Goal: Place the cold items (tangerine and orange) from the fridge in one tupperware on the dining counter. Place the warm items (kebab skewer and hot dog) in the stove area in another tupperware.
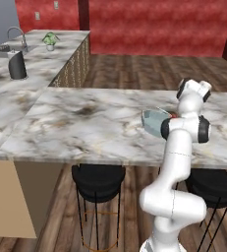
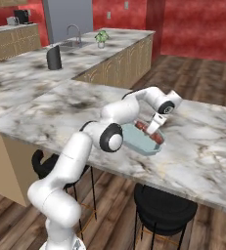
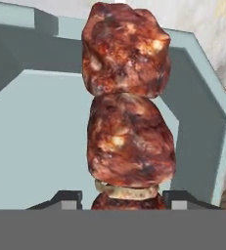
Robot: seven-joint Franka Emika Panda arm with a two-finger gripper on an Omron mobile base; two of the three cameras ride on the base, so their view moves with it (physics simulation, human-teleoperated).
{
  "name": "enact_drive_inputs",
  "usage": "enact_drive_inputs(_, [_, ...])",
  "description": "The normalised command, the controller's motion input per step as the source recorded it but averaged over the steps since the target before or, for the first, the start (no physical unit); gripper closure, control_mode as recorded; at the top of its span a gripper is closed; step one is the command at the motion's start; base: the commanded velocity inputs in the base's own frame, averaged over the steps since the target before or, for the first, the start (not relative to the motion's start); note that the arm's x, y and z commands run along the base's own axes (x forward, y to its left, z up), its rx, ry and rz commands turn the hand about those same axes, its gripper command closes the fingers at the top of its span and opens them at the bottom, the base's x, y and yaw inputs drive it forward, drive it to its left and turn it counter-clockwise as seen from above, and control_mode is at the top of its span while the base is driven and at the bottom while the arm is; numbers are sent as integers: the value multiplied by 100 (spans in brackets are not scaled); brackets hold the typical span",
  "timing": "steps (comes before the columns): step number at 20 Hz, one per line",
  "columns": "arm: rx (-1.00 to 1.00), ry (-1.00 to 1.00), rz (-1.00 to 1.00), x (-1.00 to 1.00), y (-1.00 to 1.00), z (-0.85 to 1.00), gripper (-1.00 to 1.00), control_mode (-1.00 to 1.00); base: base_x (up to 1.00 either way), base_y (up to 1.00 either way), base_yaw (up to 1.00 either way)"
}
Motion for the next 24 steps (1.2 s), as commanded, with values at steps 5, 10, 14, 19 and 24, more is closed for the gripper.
enact_drive_inputs(5, [-12,-53,0,-1,74,-27,100,-100,0,0,0])
enact_drive_inputs(10, [-26,-50,-8,-26,100,-6,-100,-100,0,0,0])
enact_drive_inputs(14, [-17,-43,-10,-49,48,5,-100,-100,0,0,0])
enact_drive_inputs(19, [-18,-29,-2,-69,0,2,-100,-100,0,0,0])
enact_drive_inputs(24, [-5,-33,-3,-19,-24,27,-100,-100,0,0,0])
